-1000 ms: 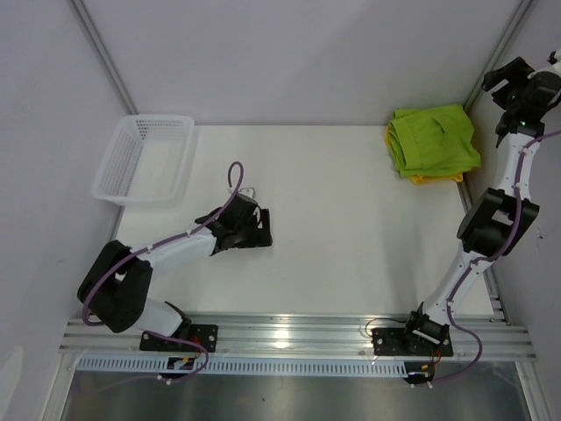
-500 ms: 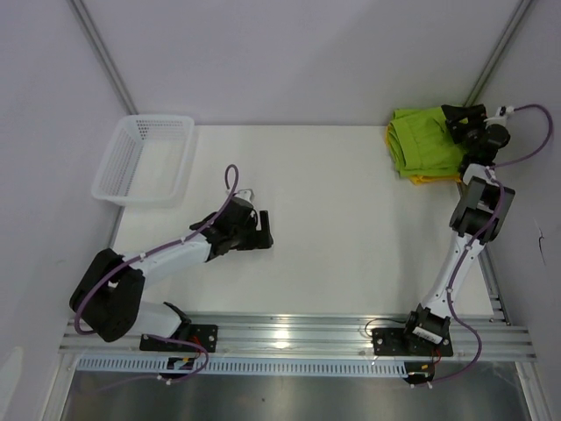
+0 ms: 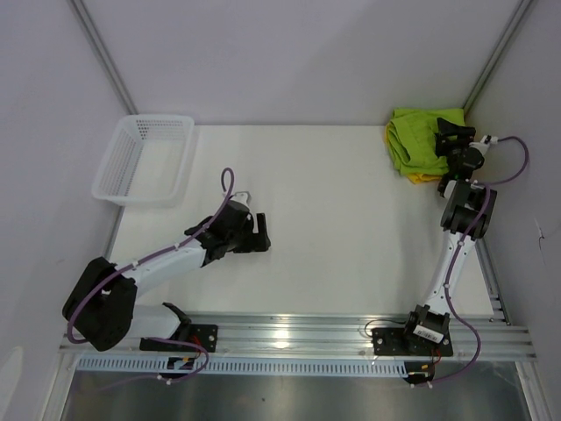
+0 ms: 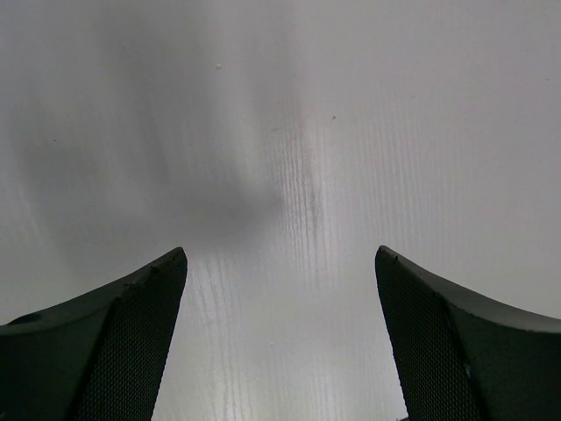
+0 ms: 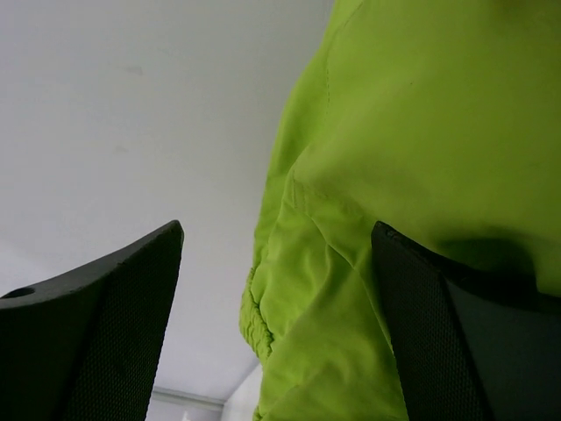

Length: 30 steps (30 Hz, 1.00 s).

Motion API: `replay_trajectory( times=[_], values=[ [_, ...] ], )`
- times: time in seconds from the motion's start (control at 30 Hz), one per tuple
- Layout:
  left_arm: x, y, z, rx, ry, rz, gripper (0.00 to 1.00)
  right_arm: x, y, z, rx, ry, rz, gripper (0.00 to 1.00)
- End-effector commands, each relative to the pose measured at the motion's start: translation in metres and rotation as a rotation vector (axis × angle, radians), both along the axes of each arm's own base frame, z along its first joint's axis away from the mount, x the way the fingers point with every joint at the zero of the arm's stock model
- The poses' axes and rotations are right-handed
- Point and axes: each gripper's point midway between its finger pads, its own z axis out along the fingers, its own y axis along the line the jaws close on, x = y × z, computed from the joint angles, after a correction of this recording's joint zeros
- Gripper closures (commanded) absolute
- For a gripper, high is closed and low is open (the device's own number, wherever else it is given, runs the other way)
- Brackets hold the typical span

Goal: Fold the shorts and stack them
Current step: Neatly place the folded shorts to the corner

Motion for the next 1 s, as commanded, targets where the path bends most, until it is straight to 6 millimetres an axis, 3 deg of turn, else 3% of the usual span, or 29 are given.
replay_trajectory(
  times=[0.0, 0.07, 0.17, 0.2, 0.3, 0.33, 0.43, 0.47, 0.53, 0.63, 0.67, 0.7, 0.73, 0.77, 0.8, 0.97],
  values=[
    [0.004, -0.002, 0.015, -0.005, -0.051, -0.018, 0.11, -0.008, -0.053, -0.071, 0.344, 0.158, -0.164, 0.11],
    [0.003, -0.001, 0.018, -0.007, -0.056, -0.015, 0.11, -0.003, -0.048, -0.056, 0.318, 0.158, -0.135, 0.11],
    [0.002, 0.001, 0.021, -0.004, -0.063, -0.011, 0.10, 0.003, -0.044, -0.007, 0.254, 0.108, -0.092, 0.11],
    [0.003, 0.002, 0.025, -0.007, -0.074, -0.007, 0.10, 0.004, -0.040, 0.022, 0.212, 0.073, -0.066, 0.11],
    [0.001, 0.005, 0.031, -0.011, -0.088, -0.002, 0.09, 0.001, -0.033, 0.062, 0.106, 0.046, -0.031, 0.03],
    [0.001, 0.005, 0.034, -0.014, -0.092, 0.000, 0.08, -0.003, -0.028, 0.100, 0.051, 0.003, -0.026, 0.01],
    [-0.001, 0.009, 0.046, -0.021, -0.118, 0.004, 0.04, -0.014, -0.016, 0.131, -0.058, 0.003, -0.011, 0.01],
    [-0.001, 0.010, 0.053, -0.031, -0.137, 0.004, 0.02, -0.023, -0.010, 0.155, -0.114, -0.021, -0.009, 0.01],
    [-0.003, 0.013, 0.059, -0.030, -0.147, 0.006, 0.01, -0.035, 0.001, 0.177, -0.159, -0.049, 0.027, 0.00],
    [-0.007, 0.016, 0.070, -0.047, -0.177, 0.005, 0.01, -0.065, 0.024, 0.207, -0.195, -0.069, 0.085, 0.01],
    [-0.008, 0.017, 0.070, -0.049, -0.180, 0.007, 0.01, -0.081, 0.034, 0.233, -0.242, -0.099, 0.100, 0.00],
    [-0.010, 0.018, 0.076, -0.061, -0.198, 0.009, 0.01, -0.091, 0.048, 0.222, -0.252, -0.059, 0.151, 0.00],
    [-0.010, 0.019, 0.078, -0.067, -0.207, 0.014, 0.01, -0.101, 0.057, 0.224, -0.279, -0.051, 0.172, 0.00],
    [-0.013, 0.023, 0.075, -0.065, -0.209, 0.019, 0.01, -0.121, 0.073, 0.250, -0.366, -0.082, 0.194, 0.01],
    [-0.014, 0.024, 0.084, -0.083, -0.237, 0.025, 0.01, -0.131, 0.081, 0.227, -0.357, -0.001, 0.216, 0.00],
    [-0.020, 0.038, 0.089, -0.101, -0.300, 0.068, 0.01, -0.194, 0.130, 0.217, -0.531, 0.124, 0.238, 0.00]
  ],
)
